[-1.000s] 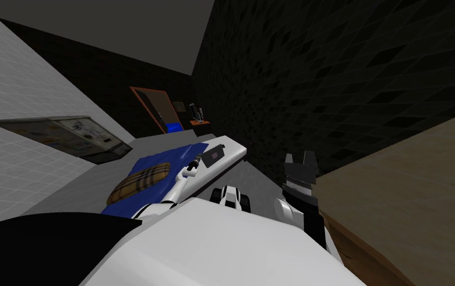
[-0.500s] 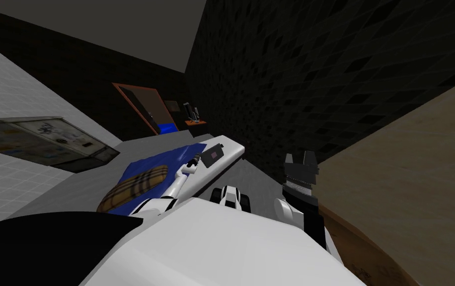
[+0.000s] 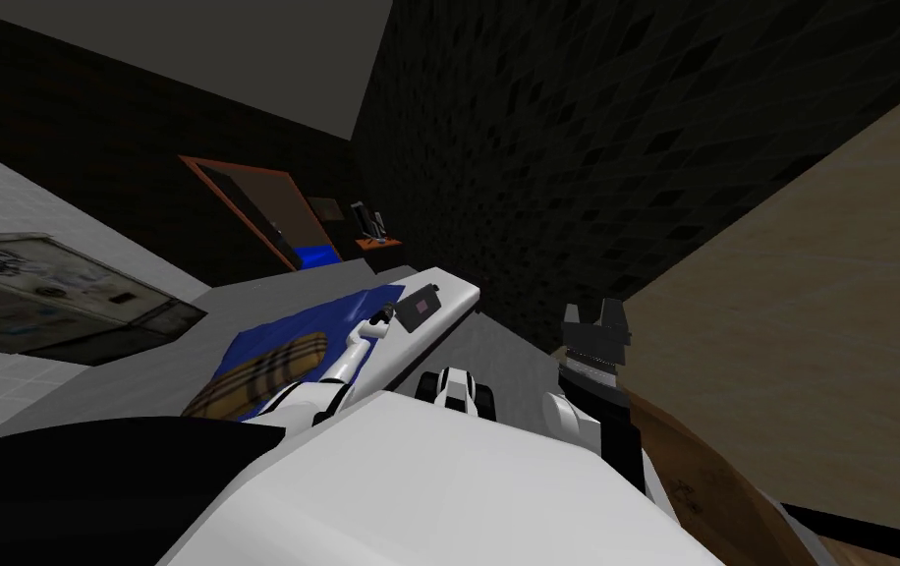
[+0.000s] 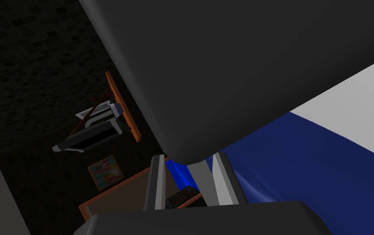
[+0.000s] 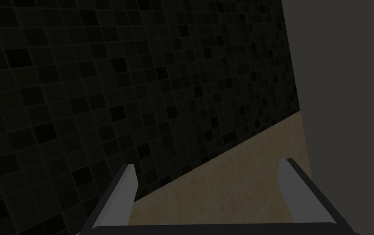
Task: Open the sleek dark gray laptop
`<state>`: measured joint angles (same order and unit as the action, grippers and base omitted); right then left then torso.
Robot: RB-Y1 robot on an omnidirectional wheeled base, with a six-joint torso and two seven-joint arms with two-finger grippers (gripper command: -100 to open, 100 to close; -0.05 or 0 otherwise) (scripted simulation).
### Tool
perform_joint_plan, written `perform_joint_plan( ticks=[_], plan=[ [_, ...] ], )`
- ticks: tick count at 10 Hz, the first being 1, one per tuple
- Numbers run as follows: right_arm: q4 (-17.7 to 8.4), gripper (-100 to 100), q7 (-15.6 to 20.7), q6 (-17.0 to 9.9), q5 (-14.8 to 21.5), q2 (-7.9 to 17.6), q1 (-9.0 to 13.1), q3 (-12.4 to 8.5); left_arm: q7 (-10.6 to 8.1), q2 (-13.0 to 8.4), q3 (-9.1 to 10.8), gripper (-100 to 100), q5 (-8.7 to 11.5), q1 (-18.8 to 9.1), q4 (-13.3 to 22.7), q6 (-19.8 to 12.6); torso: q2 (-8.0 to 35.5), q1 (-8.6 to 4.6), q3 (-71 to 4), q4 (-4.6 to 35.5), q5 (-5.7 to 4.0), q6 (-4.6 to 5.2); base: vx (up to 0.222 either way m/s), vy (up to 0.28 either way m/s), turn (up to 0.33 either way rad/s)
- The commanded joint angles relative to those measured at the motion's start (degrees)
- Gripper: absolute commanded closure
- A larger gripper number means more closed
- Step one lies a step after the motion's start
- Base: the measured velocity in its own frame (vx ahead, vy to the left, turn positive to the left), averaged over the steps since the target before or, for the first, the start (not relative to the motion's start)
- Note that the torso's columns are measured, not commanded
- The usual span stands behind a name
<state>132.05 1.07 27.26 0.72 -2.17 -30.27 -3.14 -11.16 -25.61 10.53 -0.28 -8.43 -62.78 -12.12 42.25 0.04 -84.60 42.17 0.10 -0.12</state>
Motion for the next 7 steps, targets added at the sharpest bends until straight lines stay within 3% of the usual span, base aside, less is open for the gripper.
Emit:
perform_joint_plan(
  ticks=[1, 3, 4, 7],
  plan=[
    [0.0, 0, 0.0, 0.0, 0.0, 0.0, 0.0, 0.0, -0.66, -0.4, -0.05, 100, 0.5, -0.5, 0.1, -1.6, 0.0, 0.0, 0.0, 0.0, -0.01, 0.13, -0.025, 0.032, -0.046],
    [0.0, 0, 0.0, 0.0, 0.0, 0.0, 0.0, 0.0, -1.81, -2.0, 1.18, 100, 4.3, -0.9, 3.2, -3.8, 0.0, 0.04, 0.0, 0.0, 0.02, 0.18, -0.056, 0.094, -0.313],
    [0.0, 0, 0.0, 0.0, 0.0, 0.0, 0.0, 0.0, -1.81, -2.0, 1.18, 100, 4.3, -0.9, 3.2, -3.8, 0.0, 0.27, 0.0, 0.0, 0.15, 0.33, -0.064, 0.109, -0.19],
    [0.0, 0, 0.0, 0.0, 0.0, 0.0, 0.0, 0.0, -3.26, -4.3, 3.01, 100, 9.9, -1.4, 7.9, -6.4, -0.2, 0.32, -0.1, -0.1, 0.16, 0.14, -0.083, 0.125, -0.326]
  ],
)
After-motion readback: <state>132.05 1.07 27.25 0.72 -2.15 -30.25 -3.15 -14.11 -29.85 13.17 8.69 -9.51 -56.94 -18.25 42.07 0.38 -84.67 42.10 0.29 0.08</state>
